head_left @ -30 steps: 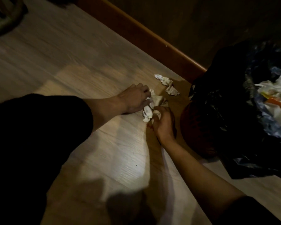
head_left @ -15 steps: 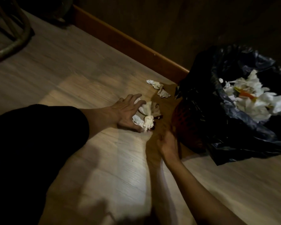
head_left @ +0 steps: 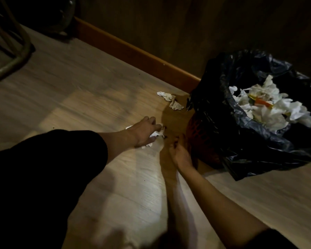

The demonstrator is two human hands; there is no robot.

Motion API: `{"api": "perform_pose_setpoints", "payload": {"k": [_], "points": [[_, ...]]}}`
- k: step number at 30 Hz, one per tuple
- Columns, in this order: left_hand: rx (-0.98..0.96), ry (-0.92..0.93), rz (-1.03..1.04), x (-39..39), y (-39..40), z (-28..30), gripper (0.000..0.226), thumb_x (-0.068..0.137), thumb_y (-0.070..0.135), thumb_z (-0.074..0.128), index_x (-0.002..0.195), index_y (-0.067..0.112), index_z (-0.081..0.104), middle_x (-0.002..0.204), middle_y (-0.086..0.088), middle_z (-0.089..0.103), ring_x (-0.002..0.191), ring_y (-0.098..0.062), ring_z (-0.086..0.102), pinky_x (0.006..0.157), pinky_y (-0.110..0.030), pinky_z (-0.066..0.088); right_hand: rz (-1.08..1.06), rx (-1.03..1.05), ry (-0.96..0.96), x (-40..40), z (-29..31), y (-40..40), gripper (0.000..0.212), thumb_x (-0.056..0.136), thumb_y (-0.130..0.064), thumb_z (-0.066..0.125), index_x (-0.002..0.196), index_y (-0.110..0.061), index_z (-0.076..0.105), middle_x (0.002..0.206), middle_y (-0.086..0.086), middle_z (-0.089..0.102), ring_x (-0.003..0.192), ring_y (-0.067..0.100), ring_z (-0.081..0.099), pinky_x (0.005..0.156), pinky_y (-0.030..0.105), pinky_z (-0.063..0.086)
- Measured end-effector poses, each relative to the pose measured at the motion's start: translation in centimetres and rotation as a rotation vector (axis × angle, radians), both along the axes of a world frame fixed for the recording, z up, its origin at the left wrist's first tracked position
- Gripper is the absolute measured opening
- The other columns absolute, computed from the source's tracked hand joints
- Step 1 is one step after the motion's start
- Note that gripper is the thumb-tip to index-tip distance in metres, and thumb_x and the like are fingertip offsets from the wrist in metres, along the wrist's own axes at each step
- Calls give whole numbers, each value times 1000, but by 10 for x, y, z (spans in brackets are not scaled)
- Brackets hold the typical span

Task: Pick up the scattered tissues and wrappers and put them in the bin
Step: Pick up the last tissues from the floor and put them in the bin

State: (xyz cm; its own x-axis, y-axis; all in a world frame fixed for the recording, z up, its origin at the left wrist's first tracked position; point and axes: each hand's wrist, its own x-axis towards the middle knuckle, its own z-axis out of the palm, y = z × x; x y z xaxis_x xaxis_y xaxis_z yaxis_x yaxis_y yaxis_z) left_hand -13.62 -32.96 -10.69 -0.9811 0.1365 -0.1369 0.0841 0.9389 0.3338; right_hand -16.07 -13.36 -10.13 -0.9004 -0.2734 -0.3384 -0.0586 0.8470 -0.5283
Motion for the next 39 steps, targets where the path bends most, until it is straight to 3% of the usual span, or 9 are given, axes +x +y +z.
{"api": "perform_pose_setpoints", "payload": {"k": [3, 8, 12, 16, 22, 25, 31, 36, 39], "points": [[102, 31, 98, 12, -18, -3, 29, 92, 26, 59, 118, 13, 59, 117, -13, 52, 109, -32, 50, 88, -36, 46, 21, 39, 95, -23, -4, -23, 61, 91, -31, 48, 146, -9, 34, 148, 16, 40, 139, 35, 36, 112, 47, 33], [142, 43, 213, 26, -46, -6, 32, 90, 20, 61, 120, 9, 59, 120, -15, 55, 113, -34, 52, 91, -37, 44, 30, 55, 109, -61, 1, -68, 66, 98, -22, 48, 155, -6, 19, 160, 19, 22, 147, 33, 24, 116, 37, 25], [209, 69, 262, 32, -56, -3, 30, 89, 21, 62, 117, 10, 59, 114, -15, 56, 109, -34, 53, 89, -39, 47, -9, -16, 87, -91, 5, -108, 47, 104, -34, 44, 149, -27, 32, 153, 12, 33, 131, 24, 45, 102, 27, 47], [277, 187, 299, 45, -66, -4, 26, 89, 29, 61, 111, 16, 59, 113, -9, 53, 108, -28, 53, 90, -40, 49, 46, 57, 104, -108, 7, -134, 57, 106, -28, 35, 157, -38, 11, 167, 10, 1, 151, 35, 11, 122, 49, 16], [10, 221, 193, 78, -76, -7, 63, 77, 69, 50, 122, 26, 58, 135, 2, 50, 134, -24, 37, 107, -42, 38, 15, 220, 171, -101, -5, -145, 57, 100, -21, 45, 152, -6, 28, 164, 14, 9, 148, 39, 13, 119, 48, 19], [-99, 256, 129, 88, -87, -10, 62, 80, 67, 49, 130, 31, 53, 145, 4, 44, 136, -24, 34, 106, -41, 37, 62, 160, 281, -84, -13, -131, 48, 97, -22, 47, 139, 0, 47, 151, 19, 34, 137, 40, 33, 110, 47, 37], [167, 134, 234, 90, -92, -11, 44, 87, 40, 65, 128, 23, 60, 133, -1, 48, 124, -21, 45, 102, -37, 46, 0, -121, 293, -38, -3, -105, 44, 93, -43, 61, 77, -3, 71, 86, 15, 72, 86, 29, 68, 75, 36, 52], [245, 79, 441, 74, -92, -1, 28, 82, 28, 71, 110, 25, 69, 113, -3, 63, 102, -22, 63, 87, -32, 52, 99, -280, 146, -6, -5, -99, 21, 81, -28, 76, 87, -13, 62, 84, 2, 72, 81, 20, 69, 70, 39, 57], [273, 16, 594, 64, -91, 2, 23, 78, 27, 73, 101, 28, 70, 100, -1, 72, 92, -21, 69, 76, -28, 54, 239, -344, 146, 7, -7, -97, 30, 80, -29, 73, 107, -25, 60, 98, 0, 75, 90, 18, 71, 77, 38, 59]]}}
